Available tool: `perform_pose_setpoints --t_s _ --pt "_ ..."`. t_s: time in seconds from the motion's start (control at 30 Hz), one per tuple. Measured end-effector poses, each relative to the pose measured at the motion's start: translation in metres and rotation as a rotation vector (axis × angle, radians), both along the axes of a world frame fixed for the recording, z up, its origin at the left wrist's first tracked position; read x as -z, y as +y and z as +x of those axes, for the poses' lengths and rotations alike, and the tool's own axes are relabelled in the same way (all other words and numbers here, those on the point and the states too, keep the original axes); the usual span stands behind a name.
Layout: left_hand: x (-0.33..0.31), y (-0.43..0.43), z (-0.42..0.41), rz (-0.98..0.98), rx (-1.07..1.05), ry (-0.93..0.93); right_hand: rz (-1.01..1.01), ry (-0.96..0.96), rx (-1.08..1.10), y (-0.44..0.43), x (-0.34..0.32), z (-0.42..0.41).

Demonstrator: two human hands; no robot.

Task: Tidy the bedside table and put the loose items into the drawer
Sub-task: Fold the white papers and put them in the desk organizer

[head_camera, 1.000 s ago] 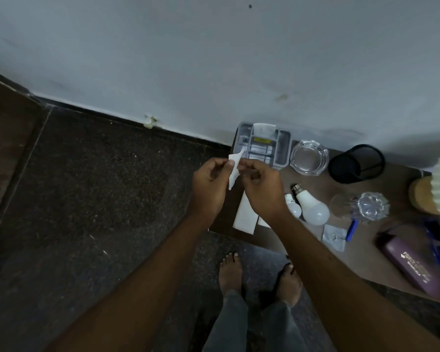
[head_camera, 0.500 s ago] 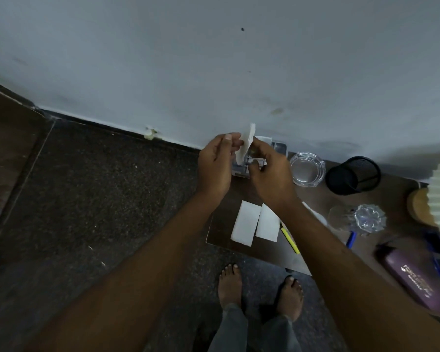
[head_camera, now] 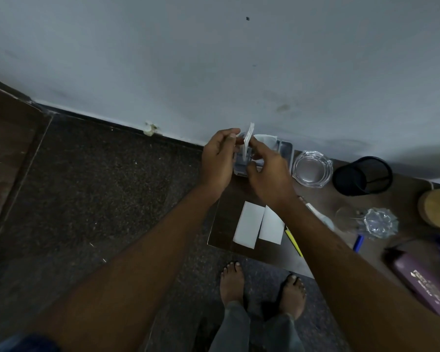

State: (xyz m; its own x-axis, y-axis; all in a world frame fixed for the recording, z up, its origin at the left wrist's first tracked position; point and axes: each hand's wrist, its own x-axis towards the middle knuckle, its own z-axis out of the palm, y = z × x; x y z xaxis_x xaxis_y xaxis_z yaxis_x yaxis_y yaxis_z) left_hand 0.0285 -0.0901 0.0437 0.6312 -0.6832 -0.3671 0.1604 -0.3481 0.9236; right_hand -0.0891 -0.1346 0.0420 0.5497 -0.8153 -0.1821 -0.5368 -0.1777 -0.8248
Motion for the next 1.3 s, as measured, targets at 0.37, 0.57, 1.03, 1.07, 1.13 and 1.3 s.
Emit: perform_pose_setpoints --t_s 0.37,0.57,1.03,1.07,1.13,1.3 --pt "0.022 -0.002 0.006 0.106 0.052 -0.015 -0.109 0.142 -0.055 0.000 0.022 0.009" --pt "0.024 0.000 0.010 0.128 -0.011 -0.079 -0.218 0.187 -0.021 0.004 0.029 0.013" --pt "0.025 0.020 0.008 0.134 -0.052 -0.094 -0.203 0.119 0.002 0.005 0.038 0.006" --pt "0.026 0.024 0.006 0.136 -0.053 -0.094 -0.200 0.107 0.007 0.005 0.037 0.004" --pt "0.029 0.033 0.002 0.147 -0.052 -0.103 -0.194 0.085 0.023 0.006 0.036 0.001" --pt "0.031 0.053 -0.013 0.150 -0.018 -0.075 -0.168 0.033 0.120 0.013 0.030 -0.012"
